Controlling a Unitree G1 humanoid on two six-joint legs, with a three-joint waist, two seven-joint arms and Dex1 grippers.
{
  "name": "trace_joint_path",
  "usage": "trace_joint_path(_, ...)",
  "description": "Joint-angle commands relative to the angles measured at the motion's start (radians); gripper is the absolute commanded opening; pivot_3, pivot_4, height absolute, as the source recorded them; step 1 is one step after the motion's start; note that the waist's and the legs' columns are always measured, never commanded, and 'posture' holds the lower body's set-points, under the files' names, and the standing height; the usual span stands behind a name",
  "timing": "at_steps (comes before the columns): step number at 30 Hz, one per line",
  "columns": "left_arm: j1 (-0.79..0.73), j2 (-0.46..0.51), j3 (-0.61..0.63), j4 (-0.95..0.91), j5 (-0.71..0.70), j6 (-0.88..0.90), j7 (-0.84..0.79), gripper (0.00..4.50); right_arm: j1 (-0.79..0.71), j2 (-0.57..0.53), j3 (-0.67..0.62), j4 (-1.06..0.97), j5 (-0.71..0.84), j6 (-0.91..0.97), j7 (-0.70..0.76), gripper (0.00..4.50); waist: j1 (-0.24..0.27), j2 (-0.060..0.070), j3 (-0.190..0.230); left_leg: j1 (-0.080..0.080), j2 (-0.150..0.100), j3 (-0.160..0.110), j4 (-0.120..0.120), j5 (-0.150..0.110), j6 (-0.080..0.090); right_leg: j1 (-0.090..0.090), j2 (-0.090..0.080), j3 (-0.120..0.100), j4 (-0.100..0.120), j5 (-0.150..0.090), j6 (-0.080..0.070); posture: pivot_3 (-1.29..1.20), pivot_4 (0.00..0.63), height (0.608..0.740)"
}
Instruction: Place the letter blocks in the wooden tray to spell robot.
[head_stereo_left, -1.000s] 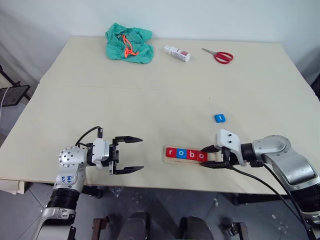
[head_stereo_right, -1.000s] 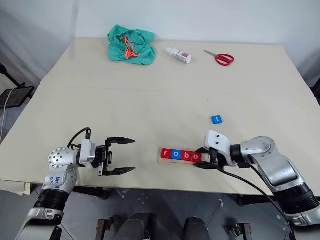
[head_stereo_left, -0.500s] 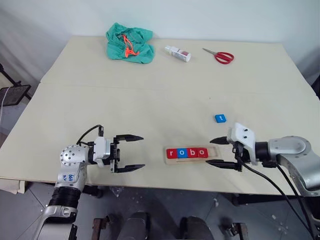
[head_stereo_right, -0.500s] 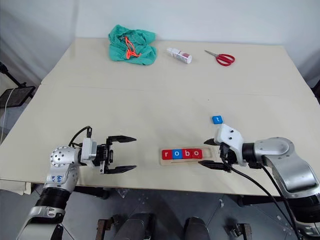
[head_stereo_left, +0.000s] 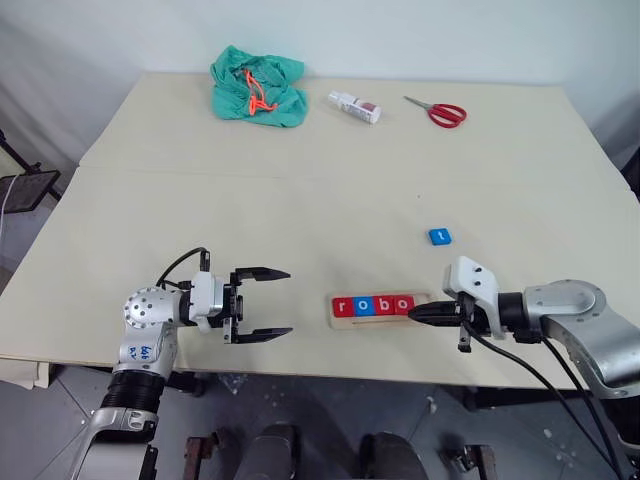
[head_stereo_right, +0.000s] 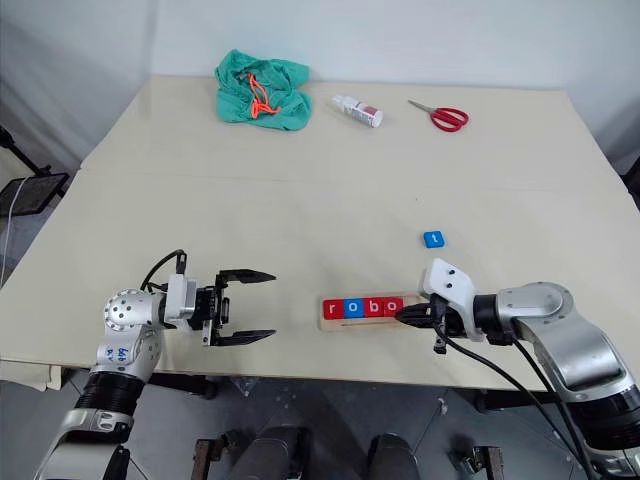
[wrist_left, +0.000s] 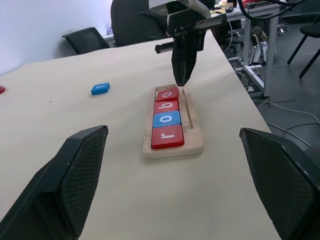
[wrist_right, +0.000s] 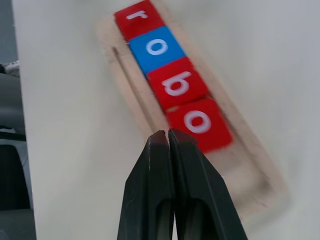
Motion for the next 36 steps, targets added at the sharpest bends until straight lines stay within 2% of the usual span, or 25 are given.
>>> trace_joint_path(1,0.028,0.017,0.014,-0.04,-0.009,-0.003,0.003,4.5,-0.032,0.022,0.026,0.023,-0.015,-0.027,0.002,0.03,-0.001,0.0,0.0,0.0,0.0,0.0,0.0,0.0,0.0,0.0,0.0,0.0,0.0,0.0,0.0,0.0,0.15,0.74)
trace_joint_path(10,0.049,0.024,0.018,-0.056,-0.01,-0.002,0.016,4.5,-0.063,0.043,0.044,0.077,-0.046,-0.071,0.002,0.03,0.0,0.0,0.0,0.0,0.0,0.0,0.0,0.0,0.0,0.0,0.0,0.0,0.0,0.0,0.0,0.0,0.15,0.74)
trace_joint_path(20,0.043,0.022,0.017,-0.043,-0.009,-0.006,0.017,4.5,-0.067,-0.001,-0.034,0.036,0.013,-0.048,0.041,0.03,-0.001,0.0,0.0,0.0,0.0,0.0,0.0,0.0,0.0,0.0,0.0,0.0,0.0,0.0,0.0,0.0,0.15,0.74)
trace_joint_path(29,0.038,0.017,0.013,-0.038,-0.008,-0.008,0.016,4.5,-0.092,0.024,0.013,0.207,-0.108,-0.148,-0.006,0.03,-0.001,0.0,0.0,0.0,0.0,0.0,0.0,0.0,0.0,0.0,0.0,0.0,0.0,0.0,0.0,0.0,0.15,0.74)
trace_joint_path(36,0.039,0.02,0.016,-0.037,-0.007,-0.009,0.018,4.5,-0.081,0.038,0.027,0.205,-0.112,-0.173,0.017,0.03,-0.003,0.0,0.0,0.0,0.0,0.0,0.0,0.0,0.0,0.0,0.0,0.0,0.0,0.0,0.0,0.0,0.15,0.74)
